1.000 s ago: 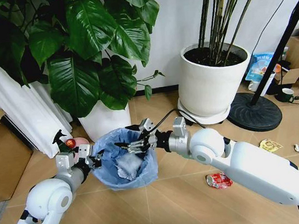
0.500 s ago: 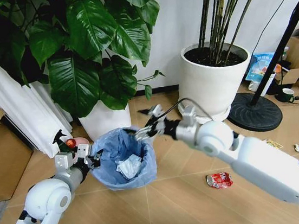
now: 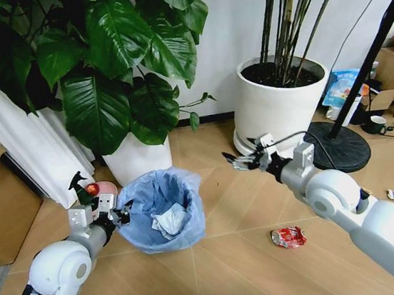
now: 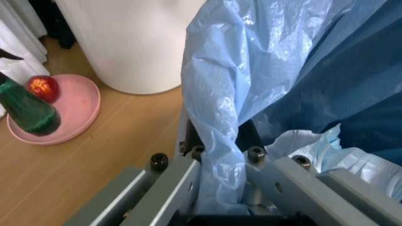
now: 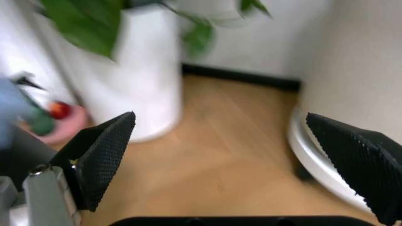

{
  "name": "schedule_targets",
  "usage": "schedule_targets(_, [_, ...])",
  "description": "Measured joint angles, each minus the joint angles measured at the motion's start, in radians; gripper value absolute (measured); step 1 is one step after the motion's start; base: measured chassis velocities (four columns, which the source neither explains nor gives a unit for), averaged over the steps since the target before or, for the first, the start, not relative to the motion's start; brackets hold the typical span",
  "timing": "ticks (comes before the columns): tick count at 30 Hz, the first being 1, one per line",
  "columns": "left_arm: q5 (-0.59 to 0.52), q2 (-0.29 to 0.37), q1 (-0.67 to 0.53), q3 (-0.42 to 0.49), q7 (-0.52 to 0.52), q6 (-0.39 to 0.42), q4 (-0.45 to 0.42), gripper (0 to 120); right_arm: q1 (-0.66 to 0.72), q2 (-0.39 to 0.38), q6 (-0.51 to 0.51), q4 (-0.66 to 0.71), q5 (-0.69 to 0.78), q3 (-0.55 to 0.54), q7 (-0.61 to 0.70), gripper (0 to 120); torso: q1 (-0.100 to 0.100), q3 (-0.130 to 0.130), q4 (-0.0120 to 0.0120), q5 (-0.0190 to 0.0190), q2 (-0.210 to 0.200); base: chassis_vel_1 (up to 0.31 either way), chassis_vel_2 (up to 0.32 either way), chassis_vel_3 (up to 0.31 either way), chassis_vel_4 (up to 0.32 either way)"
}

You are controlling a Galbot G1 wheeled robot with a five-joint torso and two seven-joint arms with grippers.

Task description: Pick up the trash bin and place the garbage on the floor into it.

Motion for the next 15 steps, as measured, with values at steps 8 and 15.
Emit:
schedule_targets(8, [-0.001,-0.003,-0.003,0.003,-0.004,0.0,0.0,0,-0.318,0.073,0.066,-0.041,-0.176,0.222,-0.035,100,0.0,0.0,-0.0013,0.0008,0.0,0.0,0.0,0.0,0.0])
schedule_targets(15, [0.002,-0.015,0.0,0.006,-0.005,0.0,0.002,0,-0.467,0.199,0.15,-0.12,-0.288,0.303,-0.056,100,0.0,0.0,-0.0008,-0.0004,0.0,0.0,0.0,0.0,0.0])
